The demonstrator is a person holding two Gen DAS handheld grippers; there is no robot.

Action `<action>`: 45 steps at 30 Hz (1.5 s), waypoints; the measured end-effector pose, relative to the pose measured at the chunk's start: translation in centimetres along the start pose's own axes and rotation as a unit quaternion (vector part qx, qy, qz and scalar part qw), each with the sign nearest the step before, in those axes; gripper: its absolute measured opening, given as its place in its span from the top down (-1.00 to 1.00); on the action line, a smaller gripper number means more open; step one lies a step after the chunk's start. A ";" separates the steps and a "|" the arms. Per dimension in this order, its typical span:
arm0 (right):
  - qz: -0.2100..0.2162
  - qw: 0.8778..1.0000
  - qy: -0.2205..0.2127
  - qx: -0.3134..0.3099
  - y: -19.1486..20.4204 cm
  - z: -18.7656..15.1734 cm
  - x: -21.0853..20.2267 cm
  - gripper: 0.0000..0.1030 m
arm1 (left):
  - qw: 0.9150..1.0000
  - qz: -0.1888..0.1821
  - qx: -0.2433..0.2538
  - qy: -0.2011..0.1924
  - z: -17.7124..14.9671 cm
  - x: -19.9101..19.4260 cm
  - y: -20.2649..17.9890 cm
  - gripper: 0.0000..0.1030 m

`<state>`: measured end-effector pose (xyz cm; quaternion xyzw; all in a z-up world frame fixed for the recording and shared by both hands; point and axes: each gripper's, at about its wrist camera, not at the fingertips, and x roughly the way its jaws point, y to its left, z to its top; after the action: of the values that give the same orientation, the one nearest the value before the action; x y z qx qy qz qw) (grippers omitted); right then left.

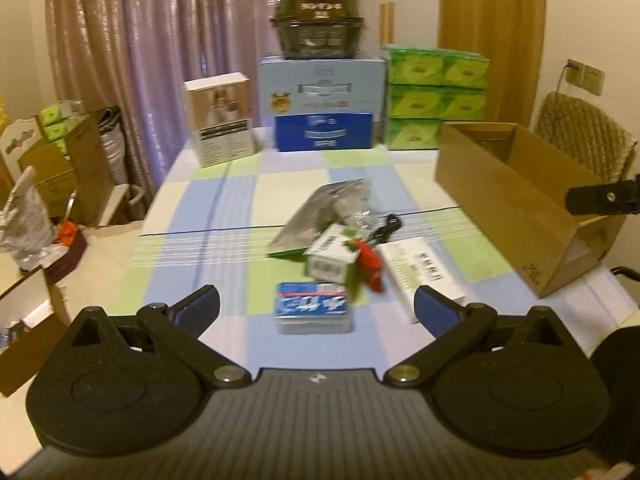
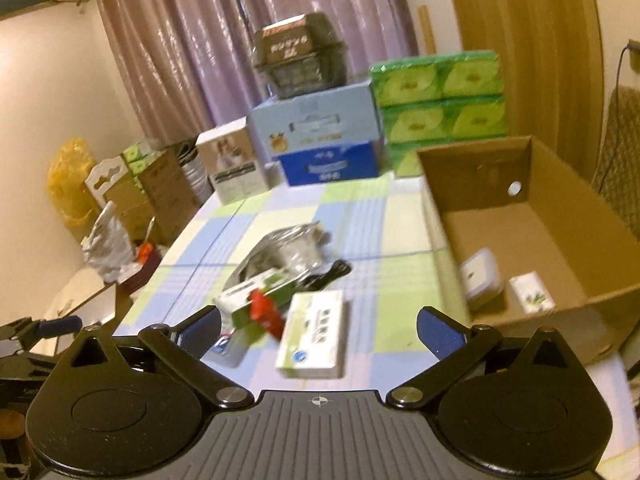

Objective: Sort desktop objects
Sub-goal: 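Move both tools back over the remaining objects on the table, then grasp the blue toothpick box with the left tool while the right tool grasps the white tablet box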

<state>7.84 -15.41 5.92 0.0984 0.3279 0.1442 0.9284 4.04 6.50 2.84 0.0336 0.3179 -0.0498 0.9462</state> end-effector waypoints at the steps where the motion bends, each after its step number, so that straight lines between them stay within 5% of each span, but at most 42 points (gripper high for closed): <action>1: 0.002 1.000 0.003 0.000 0.3 -0.3 0.2 -0.97 | 1.000 0.005 -0.001 0.002 -0.1 0.1 0.4 -0.97; 12: -0.025 0.999 0.033 -0.022 2.1 -2.3 3.9 -0.97 | 0.999 0.017 -0.002 0.030 -1.1 3.3 1.7 -0.97; 25: -0.039 0.996 0.081 -0.017 0.8 -3.4 11.0 -0.97 | 0.997 -0.014 -0.011 0.071 -1.2 10.3 0.8 -0.97; 45: -0.046 0.989 0.134 -0.045 0.0 -3.5 19.1 -0.96 | 0.995 -0.027 -0.009 0.093 -3.5 17.7 0.6 -0.64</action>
<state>19.84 -8.73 -7.80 0.0214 0.4466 0.1281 0.8852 16.02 6.15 -10.63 0.0208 0.4054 -0.0695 0.9113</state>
